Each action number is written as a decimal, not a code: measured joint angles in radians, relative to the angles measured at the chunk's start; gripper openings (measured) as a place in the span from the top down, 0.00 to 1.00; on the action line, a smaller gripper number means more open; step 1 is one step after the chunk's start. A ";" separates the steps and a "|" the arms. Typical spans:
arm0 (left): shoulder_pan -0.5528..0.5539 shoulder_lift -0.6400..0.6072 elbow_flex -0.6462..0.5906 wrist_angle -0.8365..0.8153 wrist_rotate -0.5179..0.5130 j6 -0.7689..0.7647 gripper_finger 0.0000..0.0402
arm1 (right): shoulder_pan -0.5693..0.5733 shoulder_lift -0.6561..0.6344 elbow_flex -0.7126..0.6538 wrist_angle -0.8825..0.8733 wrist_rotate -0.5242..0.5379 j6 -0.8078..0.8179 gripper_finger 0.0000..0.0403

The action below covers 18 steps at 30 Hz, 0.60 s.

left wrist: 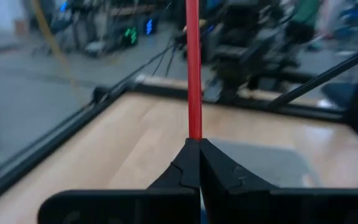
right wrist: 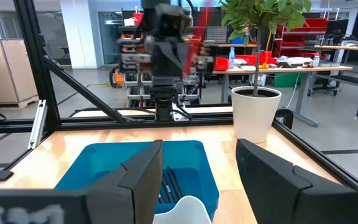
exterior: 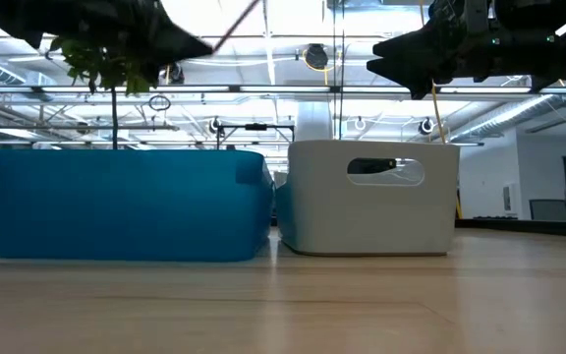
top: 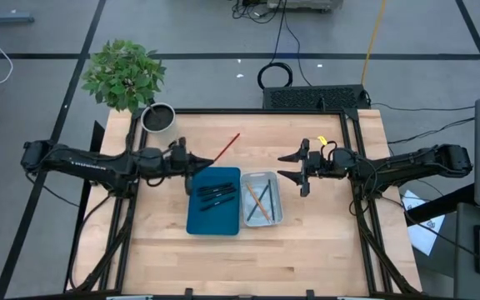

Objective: Sort pens & pencils
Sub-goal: Put the red colored pencil into the white bin

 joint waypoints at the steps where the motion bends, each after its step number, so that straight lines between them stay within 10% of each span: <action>1: -0.015 0.005 0.000 0.028 0.000 0.016 1.00 | 0.000 0.000 0.000 0.000 0.000 0.000 0.52; 18: -0.051 0.171 0.001 0.289 0.000 0.051 1.00 | 0.002 0.059 0.000 0.148 -0.002 0.032 0.52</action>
